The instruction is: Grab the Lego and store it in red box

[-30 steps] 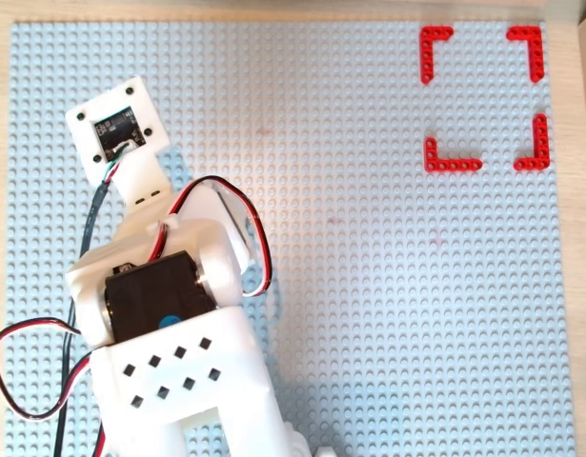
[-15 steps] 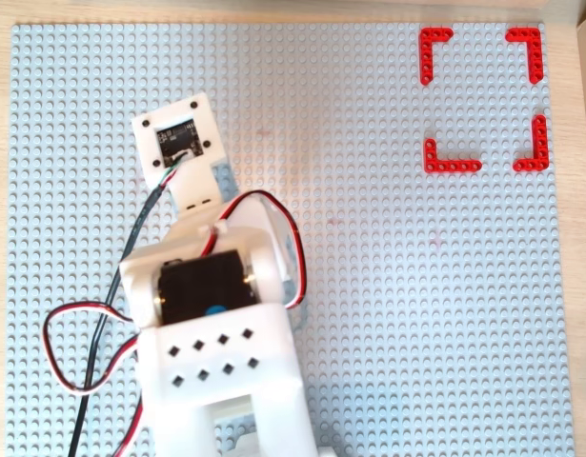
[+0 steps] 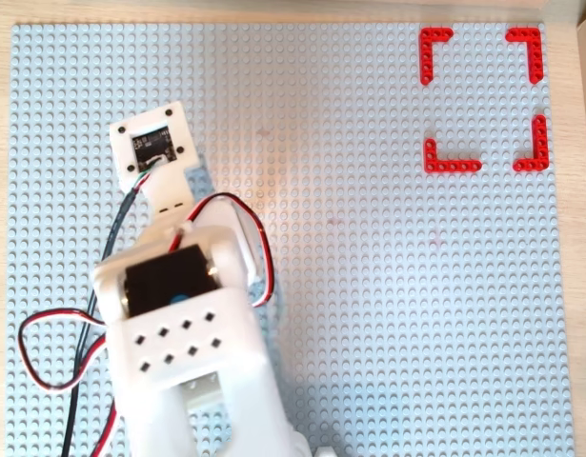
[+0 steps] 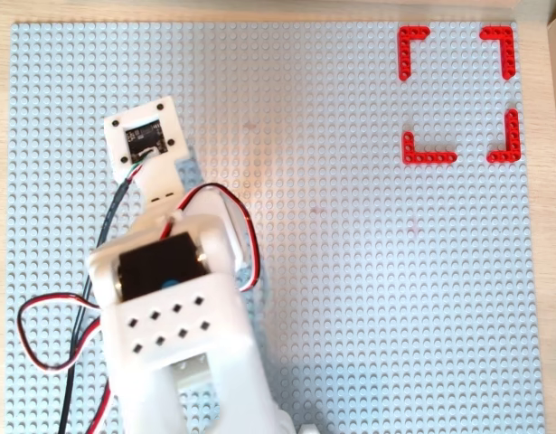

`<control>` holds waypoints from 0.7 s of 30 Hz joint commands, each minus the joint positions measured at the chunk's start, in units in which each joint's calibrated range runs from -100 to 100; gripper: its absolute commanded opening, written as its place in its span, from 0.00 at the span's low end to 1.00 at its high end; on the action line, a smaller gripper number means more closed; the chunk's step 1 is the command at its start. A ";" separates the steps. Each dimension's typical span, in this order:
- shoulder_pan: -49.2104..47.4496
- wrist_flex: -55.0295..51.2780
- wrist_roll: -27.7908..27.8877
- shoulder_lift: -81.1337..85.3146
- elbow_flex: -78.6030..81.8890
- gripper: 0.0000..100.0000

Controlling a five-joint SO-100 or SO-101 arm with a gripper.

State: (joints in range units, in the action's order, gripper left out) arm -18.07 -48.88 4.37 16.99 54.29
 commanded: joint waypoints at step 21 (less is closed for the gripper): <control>0.09 1.07 0.27 -1.06 -1.11 0.03</control>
State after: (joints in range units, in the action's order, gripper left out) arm -17.56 -48.27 4.52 15.81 54.29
